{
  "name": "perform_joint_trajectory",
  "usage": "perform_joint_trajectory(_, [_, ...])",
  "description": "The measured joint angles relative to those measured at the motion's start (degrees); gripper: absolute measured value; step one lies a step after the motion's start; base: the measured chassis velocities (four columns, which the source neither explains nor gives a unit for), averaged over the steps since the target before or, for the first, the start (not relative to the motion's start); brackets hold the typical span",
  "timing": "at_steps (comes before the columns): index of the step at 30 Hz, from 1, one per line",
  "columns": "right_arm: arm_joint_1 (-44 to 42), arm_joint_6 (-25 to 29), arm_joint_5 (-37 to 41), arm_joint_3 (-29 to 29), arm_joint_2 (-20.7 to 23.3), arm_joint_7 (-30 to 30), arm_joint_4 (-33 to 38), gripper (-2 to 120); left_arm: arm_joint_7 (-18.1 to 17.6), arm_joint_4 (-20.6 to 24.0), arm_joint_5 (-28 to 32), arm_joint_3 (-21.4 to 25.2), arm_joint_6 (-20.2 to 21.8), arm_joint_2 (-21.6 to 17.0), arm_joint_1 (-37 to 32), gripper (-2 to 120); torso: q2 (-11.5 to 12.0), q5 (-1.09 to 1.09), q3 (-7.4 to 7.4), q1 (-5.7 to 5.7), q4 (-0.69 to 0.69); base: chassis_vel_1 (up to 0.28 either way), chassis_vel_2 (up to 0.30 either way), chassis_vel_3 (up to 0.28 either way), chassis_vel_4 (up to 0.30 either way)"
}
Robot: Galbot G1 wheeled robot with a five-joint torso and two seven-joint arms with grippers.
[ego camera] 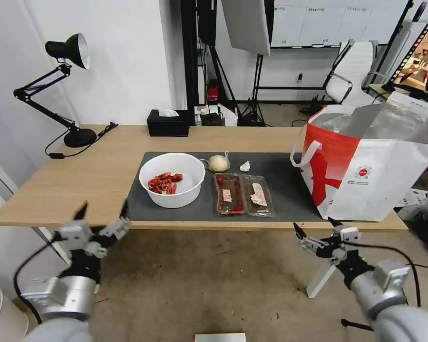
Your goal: Pick up the trash from the table and place it into the takeout bag.
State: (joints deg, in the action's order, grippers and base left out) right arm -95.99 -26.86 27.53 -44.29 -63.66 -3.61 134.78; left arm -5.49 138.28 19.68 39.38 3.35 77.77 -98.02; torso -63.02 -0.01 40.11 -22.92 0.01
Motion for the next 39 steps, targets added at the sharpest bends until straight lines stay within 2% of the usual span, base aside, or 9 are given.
perform_joint_trajectory(9, [0.33, 0.27, 0.98, -0.16, 0.57, -0.19, 0.02, 100, 1.85, -1.08, -1.79, -1.60, -0.06, 0.70, -0.70, 100, 0.00, 0.01, 0.00, 0.00, -0.02, 0.000, 0.000, 0.000, 0.000])
perform_joint_trajectory(10, [0.88, 3.07, 1.58, 0.19, 0.62, -0.40, -0.15, 100, 2.18, -1.18, -2.03, -1.70, -0.08, 0.80, -0.88, 100, 0.00, 0.01, 0.00, 0.00, -0.01, 0.000, 0.000, 0.000, 0.000])
perform_joint_trajectory(12, [1.01, 3.91, 1.74, 0.32, 0.63, -0.46, -0.23, 100, 2.23, -1.20, -2.07, -1.71, -0.08, 0.81, -0.91, 100, 0.00, 0.01, 0.00, 0.00, -0.01, 0.000, 0.000, 0.000, 0.000])
perform_joint_trajectory(13, [1.67, 8.23, 2.51, 0.97, 0.63, -0.78, -0.68, 100, 2.46, -1.27, -2.25, -1.73, -0.12, 0.84, -1.09, 100, 0.00, 0.01, 0.00, 0.00, -0.01, 0.000, 0.000, 0.000, 0.000])
perform_joint_trajectory(15, [2.44, 12.88, 3.31, 1.66, 0.63, -1.13, -1.15, 100, 2.59, -1.27, -2.35, -1.72, -0.16, 0.84, -1.29, 100, 0.00, 0.01, 0.00, 0.00, 0.00, 0.000, 0.000, 0.000, 0.000])
perform_joint_trajectory(19, [2.97, 15.33, 3.57, 2.87, 0.13, -1.24, -2.07, 100, 2.89, -1.27, -2.44, -1.66, -0.16, 0.94, -1.69, 100, 0.00, 0.02, 0.00, 0.00, -0.01, 0.000, 0.000, 0.000, 0.000])
perform_joint_trajectory(39, [2.95, 15.26, 2.16, 4.90, -1.30, -1.07, -3.24, 100, 3.57, -1.15, -4.15, -1.82, -0.26, 1.36, -2.57, 100, 0.00, 0.01, 0.00, 0.00, -0.01, 0.000, 0.000, 0.000, 0.000])
